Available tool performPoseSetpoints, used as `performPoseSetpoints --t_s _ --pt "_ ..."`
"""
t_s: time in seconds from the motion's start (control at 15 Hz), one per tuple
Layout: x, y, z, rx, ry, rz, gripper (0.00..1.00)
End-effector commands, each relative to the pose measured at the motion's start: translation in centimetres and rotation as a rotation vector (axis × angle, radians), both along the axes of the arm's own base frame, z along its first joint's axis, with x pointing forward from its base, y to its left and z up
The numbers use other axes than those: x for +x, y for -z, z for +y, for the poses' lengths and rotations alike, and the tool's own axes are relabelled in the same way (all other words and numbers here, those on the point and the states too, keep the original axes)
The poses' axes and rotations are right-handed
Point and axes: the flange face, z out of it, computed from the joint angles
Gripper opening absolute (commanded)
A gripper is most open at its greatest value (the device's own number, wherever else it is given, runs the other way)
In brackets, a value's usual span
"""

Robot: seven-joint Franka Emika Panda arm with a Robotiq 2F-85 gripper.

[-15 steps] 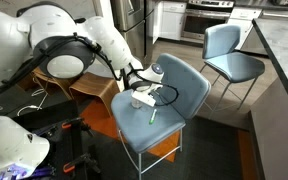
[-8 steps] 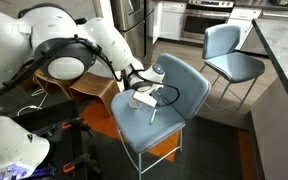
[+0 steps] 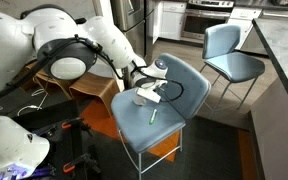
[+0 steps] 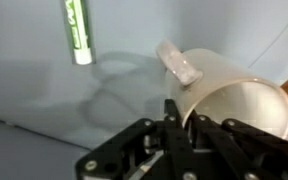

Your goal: Move the mug backward

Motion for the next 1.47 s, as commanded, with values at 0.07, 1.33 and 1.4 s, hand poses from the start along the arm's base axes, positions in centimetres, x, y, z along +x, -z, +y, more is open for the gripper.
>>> performPoseSetpoints --t_s 0.07,1.33,1.4 --pt "2.7 -0.8 1.4 -0.047 -0.005 -0.061 0.03" --pt "8.7 1.4 2.1 -0.233 -0.100 -0.161 0.03" --pt "8.7 1.4 2.1 -0.232 -0.096 -0.157 0.03"
